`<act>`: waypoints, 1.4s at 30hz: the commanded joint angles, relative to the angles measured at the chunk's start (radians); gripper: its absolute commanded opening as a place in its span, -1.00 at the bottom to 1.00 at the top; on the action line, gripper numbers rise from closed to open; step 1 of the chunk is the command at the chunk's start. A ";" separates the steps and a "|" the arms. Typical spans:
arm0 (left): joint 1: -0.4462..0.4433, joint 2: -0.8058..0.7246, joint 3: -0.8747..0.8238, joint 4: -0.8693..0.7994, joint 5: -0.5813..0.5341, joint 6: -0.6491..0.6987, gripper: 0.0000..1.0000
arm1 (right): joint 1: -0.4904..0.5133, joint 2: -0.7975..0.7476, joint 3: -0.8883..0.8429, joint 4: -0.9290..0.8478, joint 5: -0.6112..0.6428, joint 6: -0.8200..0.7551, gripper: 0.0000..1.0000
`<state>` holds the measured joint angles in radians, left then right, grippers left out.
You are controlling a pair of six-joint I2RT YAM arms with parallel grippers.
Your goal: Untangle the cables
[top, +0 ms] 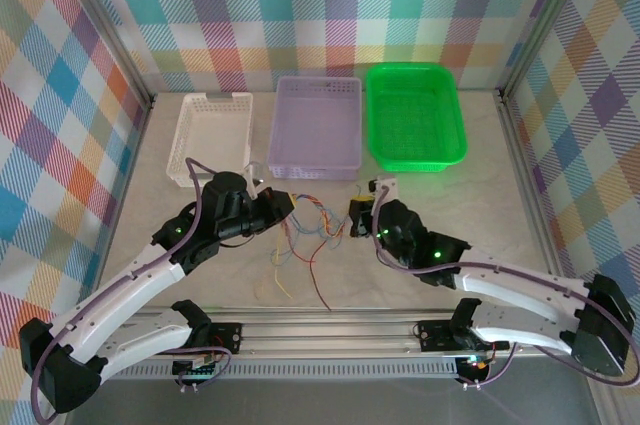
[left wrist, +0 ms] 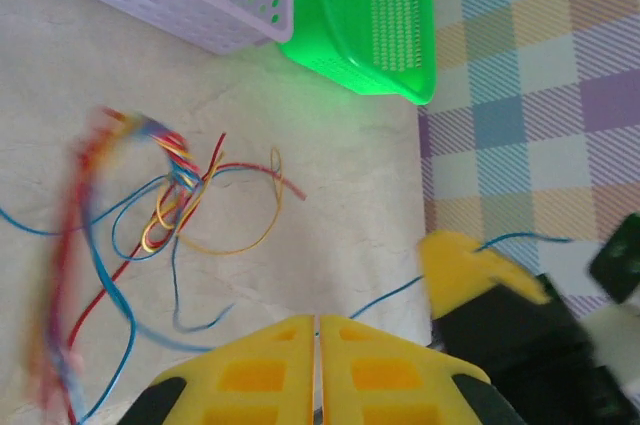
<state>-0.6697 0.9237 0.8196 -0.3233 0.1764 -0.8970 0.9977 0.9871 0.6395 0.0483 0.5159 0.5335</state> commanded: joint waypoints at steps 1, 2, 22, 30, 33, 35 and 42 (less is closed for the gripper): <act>0.012 0.028 -0.003 -0.018 0.020 0.046 -0.58 | -0.015 -0.036 0.028 -0.084 -0.011 -0.043 -1.00; 0.012 0.044 -0.008 -0.006 0.037 0.049 -0.48 | -0.016 -0.040 0.042 -0.098 -0.022 -0.057 -1.00; 0.012 0.210 -0.156 0.029 -0.028 0.191 -0.14 | -0.022 -0.031 0.449 -0.411 -0.094 -0.207 -1.00; 0.007 0.370 -0.188 0.249 0.058 0.131 -0.14 | -0.040 0.109 0.658 -0.541 -0.147 -0.278 -1.00; 0.000 0.415 -0.190 0.344 0.109 0.099 -0.13 | -0.068 0.150 0.710 -0.560 -0.185 -0.297 -1.00; -0.009 0.438 -0.186 0.403 0.139 0.081 -0.11 | -0.102 0.170 0.737 -0.566 -0.227 -0.294 -1.00; -0.047 0.515 -0.143 0.488 0.166 0.099 -0.06 | -0.178 0.222 0.828 -0.598 -0.398 -0.283 -1.00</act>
<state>-0.6975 1.4124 0.6441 0.0818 0.3084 -0.7998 0.8303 1.1950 1.4097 -0.5289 0.2173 0.2676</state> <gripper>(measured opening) 0.468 0.058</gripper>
